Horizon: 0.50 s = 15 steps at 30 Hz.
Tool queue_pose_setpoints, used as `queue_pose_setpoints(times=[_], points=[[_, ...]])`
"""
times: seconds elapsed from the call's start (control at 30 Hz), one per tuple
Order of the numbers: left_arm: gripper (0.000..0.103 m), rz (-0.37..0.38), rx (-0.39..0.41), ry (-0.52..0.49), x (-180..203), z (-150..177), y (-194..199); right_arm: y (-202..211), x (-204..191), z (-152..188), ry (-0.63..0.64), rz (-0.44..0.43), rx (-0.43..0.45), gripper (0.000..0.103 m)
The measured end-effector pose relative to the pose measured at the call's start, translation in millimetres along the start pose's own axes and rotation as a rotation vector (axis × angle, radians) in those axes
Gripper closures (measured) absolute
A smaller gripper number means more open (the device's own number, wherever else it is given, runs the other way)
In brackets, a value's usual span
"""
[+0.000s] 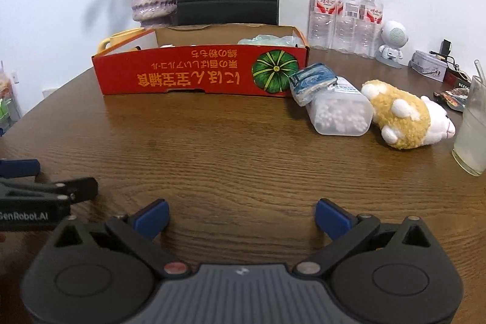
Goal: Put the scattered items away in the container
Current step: 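Lift both tools out of the box and back from it, then grasp the blue printed tissue pack with the left tool while the right tool grasps the plush dog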
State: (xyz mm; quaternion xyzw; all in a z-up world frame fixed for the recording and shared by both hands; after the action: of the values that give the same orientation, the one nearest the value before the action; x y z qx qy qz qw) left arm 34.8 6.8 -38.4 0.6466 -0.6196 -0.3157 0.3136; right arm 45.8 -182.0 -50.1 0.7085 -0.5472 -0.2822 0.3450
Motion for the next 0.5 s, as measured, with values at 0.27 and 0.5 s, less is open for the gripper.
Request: queue_pose_setpoints(times=[0.27, 0.5], points=[[0.000, 0.005, -0.004, 0.002, 2, 3, 0, -1, 0, 0, 0.001, -0.002, 0.001, 0.000], [0.000, 0.066, 0.016, -0.022, 16, -14, 4, 6, 5, 5, 0.010, -0.012, -0.021, 0.000]])
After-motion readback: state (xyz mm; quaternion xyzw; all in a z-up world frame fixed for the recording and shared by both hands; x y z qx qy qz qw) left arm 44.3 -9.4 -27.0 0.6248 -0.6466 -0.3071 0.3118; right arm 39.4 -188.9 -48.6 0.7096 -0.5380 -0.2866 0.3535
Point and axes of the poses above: each gripper's, at about its wrist camera, not at the fingertips, and y roughly against the way its jaws point, x to its right, z to its underside, the point moved 6 cm from there along -y, roughly the way its jaws point, and after that the axes turned 13 degrees about -x, right-handed, at the moved point
